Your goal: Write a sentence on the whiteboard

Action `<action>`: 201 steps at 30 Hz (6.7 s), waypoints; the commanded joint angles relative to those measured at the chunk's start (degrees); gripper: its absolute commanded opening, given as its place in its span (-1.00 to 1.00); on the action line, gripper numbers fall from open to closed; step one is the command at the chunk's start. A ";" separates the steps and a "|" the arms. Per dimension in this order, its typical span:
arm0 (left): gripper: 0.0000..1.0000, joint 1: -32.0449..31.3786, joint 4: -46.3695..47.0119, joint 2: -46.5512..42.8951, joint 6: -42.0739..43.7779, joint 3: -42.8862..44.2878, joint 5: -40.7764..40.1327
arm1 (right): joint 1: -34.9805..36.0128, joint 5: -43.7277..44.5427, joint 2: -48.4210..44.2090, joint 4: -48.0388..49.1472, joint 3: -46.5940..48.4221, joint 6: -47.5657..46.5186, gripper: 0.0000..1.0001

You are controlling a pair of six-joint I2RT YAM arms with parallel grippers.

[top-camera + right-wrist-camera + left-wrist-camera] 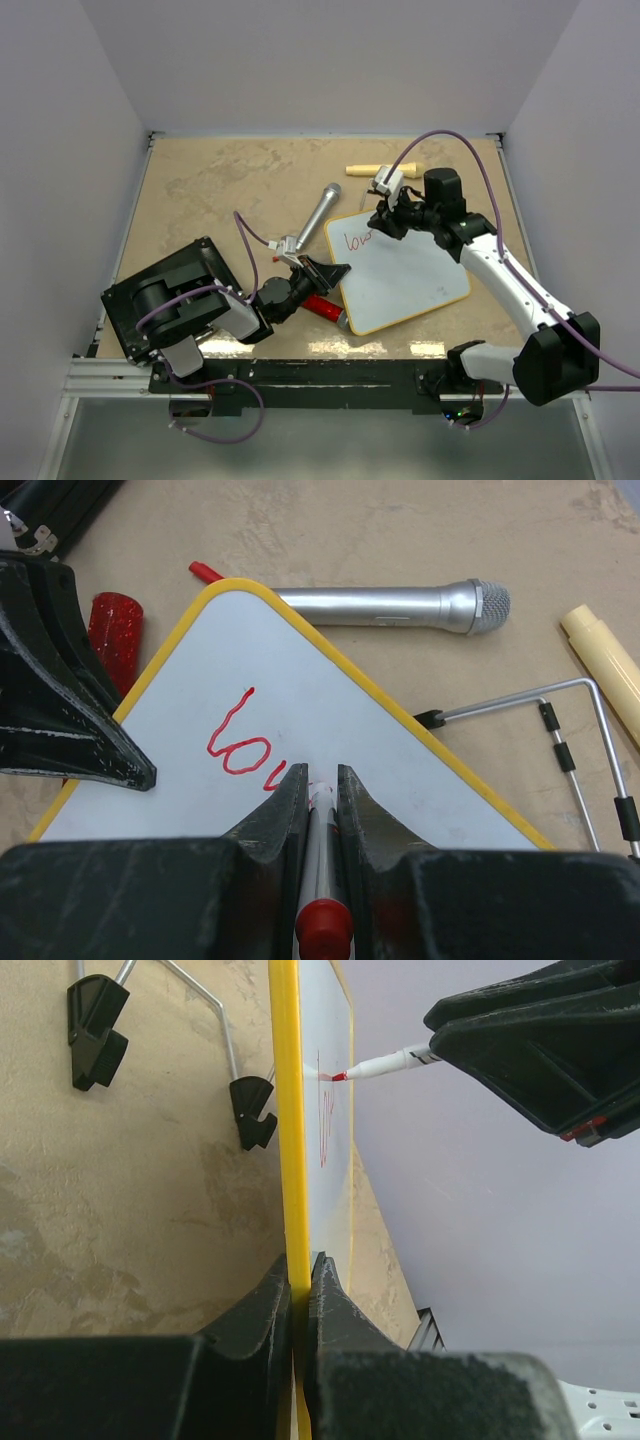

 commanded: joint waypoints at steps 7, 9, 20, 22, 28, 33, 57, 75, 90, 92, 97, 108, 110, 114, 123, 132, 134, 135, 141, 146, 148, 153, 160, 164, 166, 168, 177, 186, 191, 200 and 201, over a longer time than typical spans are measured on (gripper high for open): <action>-1.00 -0.78 4.24 1.30 9.72 -0.93 3.17 | 0.05 -5.11 0.10 -3.84 1.02 -3.28 -1.00; -1.00 -0.87 4.33 1.30 9.81 -0.93 3.26 | 0.14 -4.76 0.10 -5.07 0.67 -4.07 -1.00; -1.00 -0.70 3.98 0.95 10.07 -1.11 3.17 | -0.39 0.95 -1.56 -5.17 -0.56 -2.50 -1.00; -1.00 -0.70 4.07 0.86 10.07 -1.11 3.17 | -1.53 1.74 -2.09 -3.94 -0.47 -1.53 -1.00; -1.00 -0.70 4.42 0.86 10.68 -1.29 3.08 | -4.87 -4.47 -1.12 -9.54 3.74 -5.21 -1.00; -1.00 -0.78 5.30 1.30 11.21 -1.73 3.17 | -5.13 -13.27 -3.32 -14.13 7.87 -8.56 -1.00; -1.00 -2.63 6.28 1.21 17.10 -2.96 2.12 | -11.64 -18.21 -11.14 -6.04 -2.13 -3.90 -1.00; -1.00 -4.83 3.37 -0.99 16.40 -2.78 -3.76 | -12.25 -12.84 -13.78 -4.81 -1.88 -3.90 -1.00; -1.00 -5.79 4.15 -1.16 15.08 -3.31 -5.61 | -14.10 -12.05 -12.82 -4.81 -3.37 -6.62 -1.00; -1.00 -5.79 4.33 -1.34 15.08 -3.57 -5.79 | -15.15 -12.57 -12.03 -4.37 -3.20 -6.54 -1.00; -1.00 -5.79 3.63 -1.60 15.17 -3.22 -5.44 | -15.59 -15.13 -9.74 -4.37 -2.93 -6.71 -1.00; -1.00 -5.88 3.10 -1.34 14.82 -2.43 -4.39 | -15.59 -18.38 -6.58 -4.37 -2.67 -6.54 -1.00; -1.00 -5.88 3.01 -1.16 14.82 -2.43 -4.39 | -15.51 -18.64 -6.40 -4.20 -2.76 -6.36 -1.00; -1.00 -5.88 3.10 -0.81 14.82 -2.08 -4.03 | -15.42 -18.29 -6.14 -2.88 -3.02 -5.04 -1.00; -1.00 -5.88 2.93 -0.72 14.99 -1.90 -4.03 | -15.24 -15.39 -4.20 -0.85 -3.37 -3.28 -1.00; -1.00 -5.88 2.93 -0.72 15.17 -1.90 -4.21 | -15.15 -16.45 -4.20 -7.34 -2.67 -8.46 -1.00; -1.00 -5.88 3.01 -0.64 15.17 -1.90 -4.21 | -15.16 -16.62 -4.11 -9.02 -2.49 -9.69 -1.00; -1.00 -5.88 3.10 -0.55 15.17 -1.90 -4.21 | -15.07 -16.71 -3.94 -10.60 -2.49 -10.92 -1.00; -1.00 -5.88 3.72 0.06 15.08 -1.81 -3.86 | -15.07 -17.06 -4.03 -11.50 -2.23 -11.20 -1.00; -1.00 -5.97 3.63 0.15 15.25 -1.73 -3.68 | -15.16 -15.92 -4.73 -5.87 -1.62 -6.37 -1.00; -1.00 -5.88 3.72 0.07 15.26 -1.81 -3.68 | -15.16 -15.13 -4.47 -3.76 -1.18 -4.61 -1.00; -1.00 -5.88 3.98 -0.02 15.26 -2.08 -3.68 | -15.16 -12.15 -4.12 -0.07 -1.09 -1.27 -1.00; -1.00 -5.88 4.33 0.33 15.43 -2.08 -3.59 | -15.16 -10.82 -3.77 -0.68 -1.35 -1.79 -1.00; -1.00 -5.88 4.51 0.24 15.43 -2.16 -3.68 | -15.15 -12.14 -3.24 -5.24 -1.35 -5.82 -1.00; -1.00 -5.88 4.51 0.33 15.43 -2.16 -3.68 | -15.15 -12.49 -3.23 -8.58 -1.35 -8.72 -1.00; -1.00 -5.88 4.60 0.42 15.43 -2.17 -3.68 | -15.07 -12.93 -3.50 -11.13 -1.53 -11.10 -1.00; -1.00 -5.88 4.77 0.95 15.43 -1.81 -3.07 | -15.16 -12.93 -3.68 -8.42 -0.65 -8.30 -1.00; -1.00 -5.88 4.77 0.68 15.69 -2.08 -3.07 | -15.16 -11.18 -1.92 -2.44 1.72 -3.02 -1.00; -1.00 -5.88 4.86 0.68 15.70 -2.16 -3.07 | -15.24 -8.63 -1.74 -1.64 1.20 -2.40 -1.00; -1.00 -5.79 5.21 0.59 15.87 -2.43 -3.07 | -15.24 -9.68 -2.18 -9.71 0.14 -9.15 -1.00; -1.00 -5.88 5.21 0.59 15.78 -2.43 -3.07 | -15.24 -10.20 -2.18 -10.86 0.14 -10.13 -1.00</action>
